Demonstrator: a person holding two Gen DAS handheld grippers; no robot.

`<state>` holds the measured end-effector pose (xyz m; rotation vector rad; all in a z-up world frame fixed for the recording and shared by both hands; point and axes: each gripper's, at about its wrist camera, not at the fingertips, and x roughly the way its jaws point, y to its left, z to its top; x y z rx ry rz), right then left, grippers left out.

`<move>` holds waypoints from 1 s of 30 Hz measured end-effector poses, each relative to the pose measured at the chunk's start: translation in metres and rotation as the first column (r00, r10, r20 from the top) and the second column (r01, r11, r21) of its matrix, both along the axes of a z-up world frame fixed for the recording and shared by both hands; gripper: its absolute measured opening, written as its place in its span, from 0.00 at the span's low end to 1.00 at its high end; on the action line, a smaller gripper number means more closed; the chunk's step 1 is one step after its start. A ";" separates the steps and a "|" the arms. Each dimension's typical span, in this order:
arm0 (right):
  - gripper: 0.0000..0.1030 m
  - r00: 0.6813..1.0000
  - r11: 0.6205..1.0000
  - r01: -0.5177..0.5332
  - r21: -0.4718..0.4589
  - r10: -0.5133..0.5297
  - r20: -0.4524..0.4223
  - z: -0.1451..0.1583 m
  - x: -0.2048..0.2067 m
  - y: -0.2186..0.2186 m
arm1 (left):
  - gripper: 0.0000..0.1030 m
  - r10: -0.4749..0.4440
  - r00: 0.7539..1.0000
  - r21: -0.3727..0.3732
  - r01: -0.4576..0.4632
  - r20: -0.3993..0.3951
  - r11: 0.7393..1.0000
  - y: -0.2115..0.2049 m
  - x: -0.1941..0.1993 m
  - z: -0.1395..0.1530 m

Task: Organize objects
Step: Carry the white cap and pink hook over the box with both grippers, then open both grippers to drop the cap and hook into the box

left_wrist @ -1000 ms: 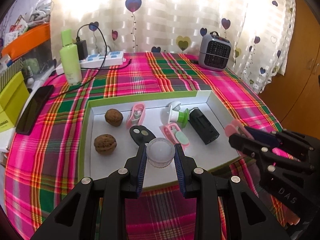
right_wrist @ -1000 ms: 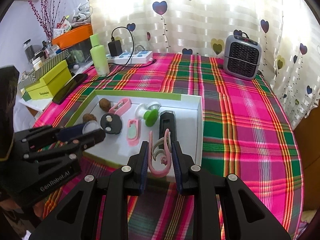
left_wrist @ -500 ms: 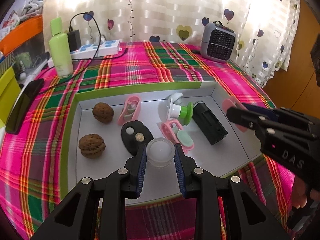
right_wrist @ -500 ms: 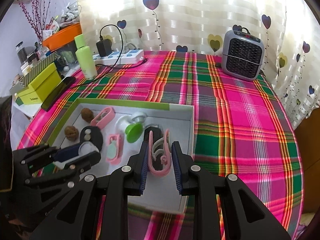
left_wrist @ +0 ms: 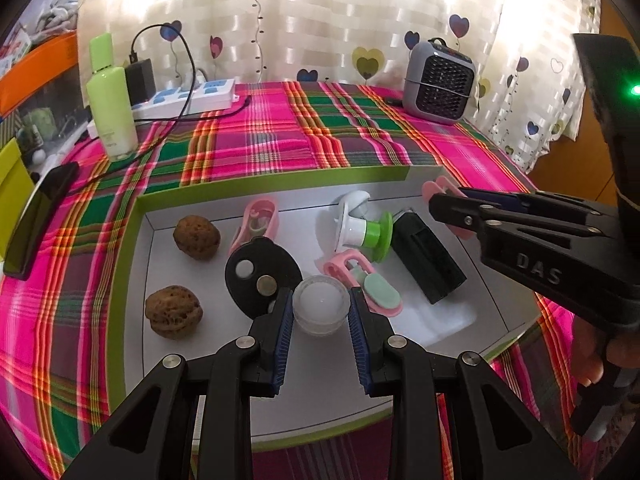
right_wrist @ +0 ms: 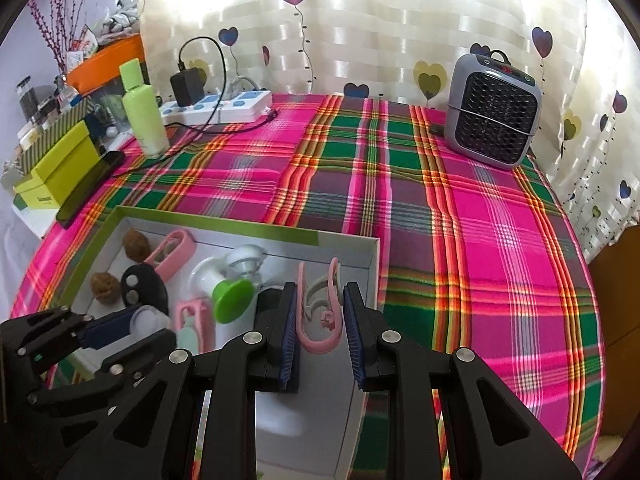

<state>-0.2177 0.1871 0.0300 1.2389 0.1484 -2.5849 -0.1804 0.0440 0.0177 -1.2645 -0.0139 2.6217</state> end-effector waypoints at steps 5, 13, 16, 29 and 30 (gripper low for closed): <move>0.23 1.000 1.000 -0.006 0.009 0.006 0.012 -0.005 -0.009 -0.001 | 0.25 0.006 1.000 0.004 -0.006 0.000 1.000 -0.002 -0.003 -0.001; 0.23 0.999 1.000 -0.026 0.006 0.026 0.025 -0.010 -0.017 -0.004 | 0.25 0.011 1.000 0.010 -0.011 -0.002 1.000 -0.004 -0.005 -0.002; 0.23 0.999 1.000 -0.028 -0.001 0.028 0.035 -0.013 -0.020 -0.004 | 0.25 0.016 1.000 0.012 -0.016 -0.002 1.000 -0.006 -0.006 -0.002; 0.23 0.999 0.999 -0.044 -0.002 0.044 0.026 -0.014 -0.018 -0.007 | 0.25 0.017 1.000 0.012 -0.017 -0.002 1.000 -0.006 -0.006 -0.003; 0.23 0.999 0.999 -0.045 0.000 0.045 0.026 -0.014 -0.018 -0.007 | 0.25 0.018 1.000 0.013 -0.018 -0.001 1.000 -0.006 -0.006 -0.003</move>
